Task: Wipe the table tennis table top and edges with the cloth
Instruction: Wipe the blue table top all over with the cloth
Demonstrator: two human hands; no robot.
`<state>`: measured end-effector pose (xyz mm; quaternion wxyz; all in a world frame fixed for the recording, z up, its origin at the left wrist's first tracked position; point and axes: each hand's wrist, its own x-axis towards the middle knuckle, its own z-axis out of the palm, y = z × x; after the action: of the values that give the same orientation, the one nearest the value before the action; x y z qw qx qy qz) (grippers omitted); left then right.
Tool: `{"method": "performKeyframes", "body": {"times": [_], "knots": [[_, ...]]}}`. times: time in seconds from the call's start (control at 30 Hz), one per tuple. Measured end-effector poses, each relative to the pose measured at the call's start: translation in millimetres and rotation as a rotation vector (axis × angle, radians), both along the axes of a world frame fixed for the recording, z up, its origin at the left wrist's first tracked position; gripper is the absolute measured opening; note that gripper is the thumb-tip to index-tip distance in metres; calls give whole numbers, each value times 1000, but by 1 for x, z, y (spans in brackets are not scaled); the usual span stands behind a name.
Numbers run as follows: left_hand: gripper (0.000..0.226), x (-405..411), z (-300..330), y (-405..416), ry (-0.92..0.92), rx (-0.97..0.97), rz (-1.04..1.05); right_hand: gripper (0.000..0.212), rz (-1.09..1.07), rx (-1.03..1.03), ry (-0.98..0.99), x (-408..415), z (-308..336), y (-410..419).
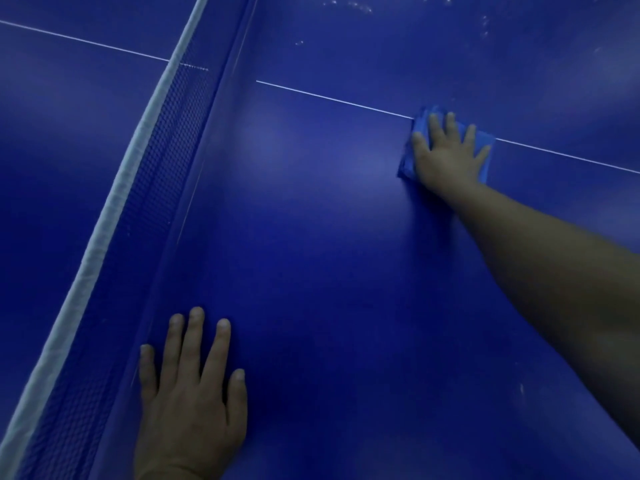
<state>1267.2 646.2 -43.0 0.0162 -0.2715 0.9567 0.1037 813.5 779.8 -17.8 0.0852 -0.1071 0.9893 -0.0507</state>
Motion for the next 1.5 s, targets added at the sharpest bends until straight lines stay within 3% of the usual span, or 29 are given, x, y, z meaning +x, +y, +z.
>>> {"method": "performKeyframes", "body": {"times": [0.1, 0.23, 0.3, 0.33, 0.47, 0.57, 0.67, 0.77, 0.83, 0.87, 0.9, 1.03, 1.13, 1.23, 1.33, 1.4, 1.47, 1.5], "knots": [[66, 0, 1, 0, -17, 0, 1, 65, 68, 14, 0, 35, -3, -5], [66, -1, 2, 0, -29, -3, 8, 68, 681, 25, 11, 132, -14, -19], [66, -1, 2, 0, -28, -5, 10, 72, 847, 50, -11, 119, -13, -11], [66, -1, 2, -1, -30, -4, 9, 74, 783, 66, 14, 93, -12, -7], [67, 0, 2, -1, -32, -4, 13, 67, 171, 113, 19, -22, -5, 38], [66, 0, 2, -1, -33, 8, 6, 67, 106, 59, 8, -14, -7, 59], [67, 0, 4, -2, -37, 24, 16, 76, 328, 46, 39, 66, -13, 66], [67, -1, 5, -1, -33, 32, 16, 69, 875, 16, 66, 171, -15, 100], [67, -1, 6, -1, -26, 39, 20, 64, 1196, 49, 41, 174, -12, 116], [67, -1, 7, 0, -22, 41, 22, 64, 1222, 63, 68, 153, -11, 115], [66, -2, 7, 0, -19, 39, 23, 65, 1135, 75, 100, 126, -13, 108], [67, -2, 6, 0, -22, 33, 22, 71, 300, 38, 69, 28, -10, 71], [67, -2, 6, 1, -27, 27, 24, 65, 202, 5, 35, 38, -9, 62], [67, 0, 6, 2, -21, 33, 26, 67, 456, 32, 97, 115, -15, 83], [68, -1, 6, 4, -3, 49, 29, 62, 990, -22, 102, 211, -13, 135], [68, -1, 5, 4, 2, 52, 34, 59, 1310, -11, 36, 213, -8, 157], [68, -1, 5, 5, 12, 57, 40, 60, 1283, 40, 94, 170, -12, 151], [69, -1, 5, 5, 17, 58, 42, 64, 1098, 60, 131, 142, -16, 140]]}}
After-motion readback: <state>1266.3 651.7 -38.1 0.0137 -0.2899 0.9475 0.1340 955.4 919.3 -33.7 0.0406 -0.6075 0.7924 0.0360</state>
